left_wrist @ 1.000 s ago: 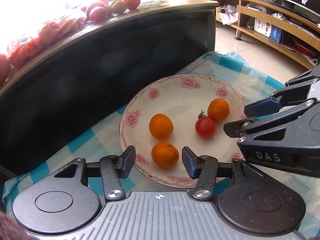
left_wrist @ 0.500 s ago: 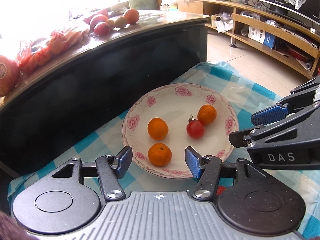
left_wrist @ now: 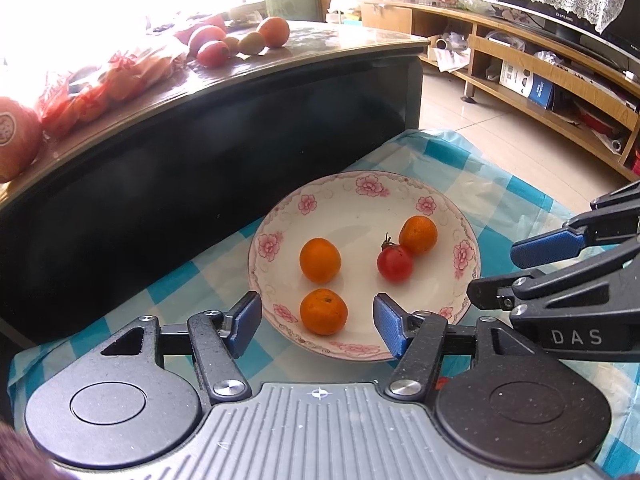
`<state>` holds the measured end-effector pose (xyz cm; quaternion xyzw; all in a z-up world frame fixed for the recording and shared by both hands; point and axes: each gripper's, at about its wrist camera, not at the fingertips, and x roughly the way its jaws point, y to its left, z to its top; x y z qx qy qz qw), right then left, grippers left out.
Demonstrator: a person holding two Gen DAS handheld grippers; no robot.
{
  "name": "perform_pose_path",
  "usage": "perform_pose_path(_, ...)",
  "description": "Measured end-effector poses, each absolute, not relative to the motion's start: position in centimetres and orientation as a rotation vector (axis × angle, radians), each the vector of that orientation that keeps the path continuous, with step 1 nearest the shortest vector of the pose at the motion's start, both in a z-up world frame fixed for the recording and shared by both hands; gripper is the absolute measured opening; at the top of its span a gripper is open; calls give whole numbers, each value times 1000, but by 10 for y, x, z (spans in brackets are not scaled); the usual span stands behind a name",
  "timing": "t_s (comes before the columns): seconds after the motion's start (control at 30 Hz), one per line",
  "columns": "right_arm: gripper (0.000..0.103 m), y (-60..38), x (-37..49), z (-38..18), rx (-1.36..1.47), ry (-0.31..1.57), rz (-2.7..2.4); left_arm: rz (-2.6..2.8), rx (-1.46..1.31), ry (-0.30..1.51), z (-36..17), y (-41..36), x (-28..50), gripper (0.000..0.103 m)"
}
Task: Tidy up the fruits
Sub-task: 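Move both open grippers back to the remaining fruit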
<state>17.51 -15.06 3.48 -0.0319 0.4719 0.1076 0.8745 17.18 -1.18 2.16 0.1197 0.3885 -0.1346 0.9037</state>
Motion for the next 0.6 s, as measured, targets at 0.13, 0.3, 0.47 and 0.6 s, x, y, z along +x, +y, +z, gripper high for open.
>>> perform_pose_path(0.13,43,-150,166,34,-68,988,237,-283,243,816,23,-6,162,69)
perform_pose_path(0.3,44,-150,150,29,-68,1010,263,-295,221,849,23,6,141,69)
perform_pose_path(0.47,44,-149,135,22,-73,1030,281,-316,215,898,15,11,123,69)
perform_pose_path(0.6,44,-150,126,19,-65,1044,296,-329,225,939,2,10,115,69)
